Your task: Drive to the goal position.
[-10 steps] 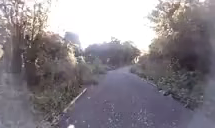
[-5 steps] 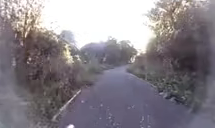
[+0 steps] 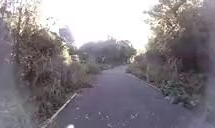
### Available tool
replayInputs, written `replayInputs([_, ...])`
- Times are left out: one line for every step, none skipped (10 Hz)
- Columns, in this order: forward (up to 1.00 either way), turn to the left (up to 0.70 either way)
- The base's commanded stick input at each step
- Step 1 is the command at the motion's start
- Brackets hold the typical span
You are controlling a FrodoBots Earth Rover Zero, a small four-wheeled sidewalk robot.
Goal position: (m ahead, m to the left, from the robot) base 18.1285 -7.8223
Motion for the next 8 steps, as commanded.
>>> replayInputs([0.45,-0.27])
replayInputs([0.45,-0.17])
replayInputs([0.45,-0.01])
replayInputs([0.45,0.0])
replayInputs([0.45,0.0])
replayInputs([0.45,0.0])
replayInputs([0.45,0.0])
replayInputs([0.45,0.0])
